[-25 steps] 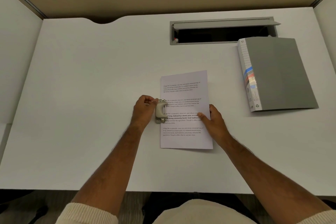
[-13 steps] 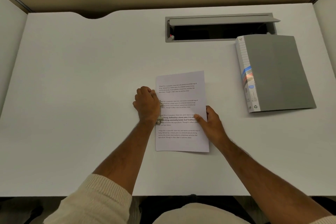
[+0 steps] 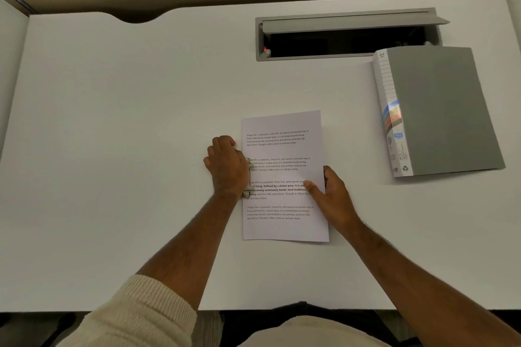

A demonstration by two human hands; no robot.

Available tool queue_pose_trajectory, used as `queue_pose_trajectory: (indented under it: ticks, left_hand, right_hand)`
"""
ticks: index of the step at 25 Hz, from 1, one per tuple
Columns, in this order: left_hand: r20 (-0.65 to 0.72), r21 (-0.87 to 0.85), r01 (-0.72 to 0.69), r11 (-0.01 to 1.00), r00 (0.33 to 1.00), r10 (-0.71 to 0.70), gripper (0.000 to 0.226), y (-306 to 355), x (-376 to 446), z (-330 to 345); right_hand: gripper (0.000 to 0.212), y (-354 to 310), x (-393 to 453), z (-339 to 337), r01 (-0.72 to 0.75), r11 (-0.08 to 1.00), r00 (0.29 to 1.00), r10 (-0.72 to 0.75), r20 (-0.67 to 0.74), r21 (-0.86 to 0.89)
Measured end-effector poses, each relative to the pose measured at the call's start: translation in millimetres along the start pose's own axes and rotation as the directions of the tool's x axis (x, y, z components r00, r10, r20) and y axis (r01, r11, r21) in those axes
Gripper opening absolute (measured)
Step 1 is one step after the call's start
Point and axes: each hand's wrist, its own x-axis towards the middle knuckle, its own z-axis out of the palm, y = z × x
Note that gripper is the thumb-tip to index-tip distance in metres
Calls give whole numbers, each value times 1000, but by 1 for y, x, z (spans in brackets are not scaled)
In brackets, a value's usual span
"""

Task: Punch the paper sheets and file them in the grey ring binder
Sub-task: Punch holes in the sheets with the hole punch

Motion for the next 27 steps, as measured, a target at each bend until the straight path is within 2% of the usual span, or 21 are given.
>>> queue_pose_trajectory:
  ticks: [4,11,17,27]
  left_hand:
    - [18,-16,-38,999,999,39,17,-5,3,0]
    - [-17,-222,79,972,996,-85,18,-6,2,2]
    - [95,-331,115,937,992,-88,12,-13,10,-8]
    - [1,-194,-9,981,1000,9,13,-14,9,-2]
  right_hand:
    - [27,2,2,0,4,1000,1000,-4,14,-7]
    - [25,2,3,1,9,1000,1000,-8,15,-25]
    - [24,2,4,1,15,1000,1000,-15,13,-19]
    - [27,4,6,1,22,999,1000,-21,20,-43]
